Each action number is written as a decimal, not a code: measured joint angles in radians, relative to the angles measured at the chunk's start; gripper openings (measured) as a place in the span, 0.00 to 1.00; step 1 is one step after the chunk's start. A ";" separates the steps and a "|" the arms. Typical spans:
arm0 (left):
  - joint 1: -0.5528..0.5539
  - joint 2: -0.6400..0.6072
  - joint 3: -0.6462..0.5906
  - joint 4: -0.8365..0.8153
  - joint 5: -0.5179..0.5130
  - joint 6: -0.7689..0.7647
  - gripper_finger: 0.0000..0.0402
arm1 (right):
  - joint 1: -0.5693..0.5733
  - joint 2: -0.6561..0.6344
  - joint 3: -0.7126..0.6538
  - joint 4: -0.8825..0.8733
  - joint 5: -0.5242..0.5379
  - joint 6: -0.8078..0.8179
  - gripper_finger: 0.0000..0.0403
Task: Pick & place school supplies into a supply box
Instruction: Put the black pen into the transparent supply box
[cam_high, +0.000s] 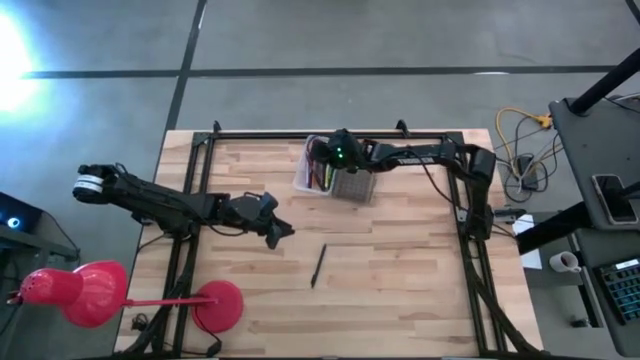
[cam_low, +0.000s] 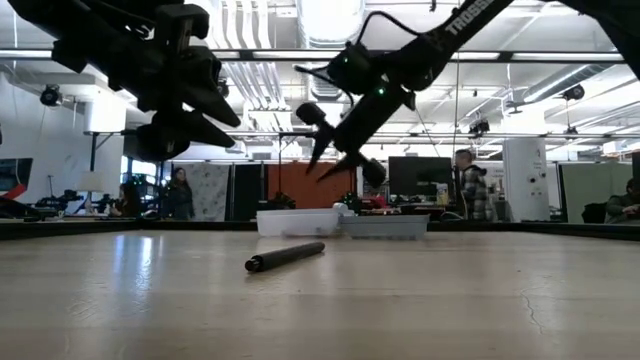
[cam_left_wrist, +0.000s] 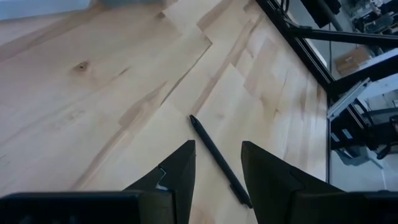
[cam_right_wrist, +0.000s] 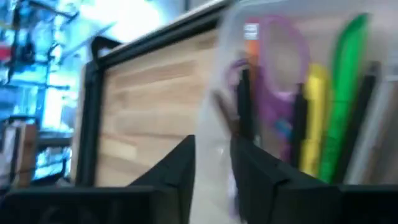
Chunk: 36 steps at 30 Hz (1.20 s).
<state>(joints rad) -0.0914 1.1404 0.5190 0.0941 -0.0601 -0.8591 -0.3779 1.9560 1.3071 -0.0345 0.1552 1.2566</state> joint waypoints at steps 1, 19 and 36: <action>0.000 0.000 0.000 0.001 0.001 -0.001 0.28 | 0.000 0.001 0.006 -0.007 -0.008 -0.023 0.27; 0.021 0.000 -0.011 0.027 -0.102 -0.121 0.28 | 0.151 -0.245 0.056 -0.361 -0.077 -1.036 0.48; 0.017 0.486 0.440 -0.412 0.008 -0.089 0.28 | 0.447 -0.610 -0.100 -1.217 0.274 -0.153 0.48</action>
<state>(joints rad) -0.0741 1.6260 0.9590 -0.3182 -0.0516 -0.9477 0.0693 1.3464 1.2073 -1.2513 0.4292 1.1036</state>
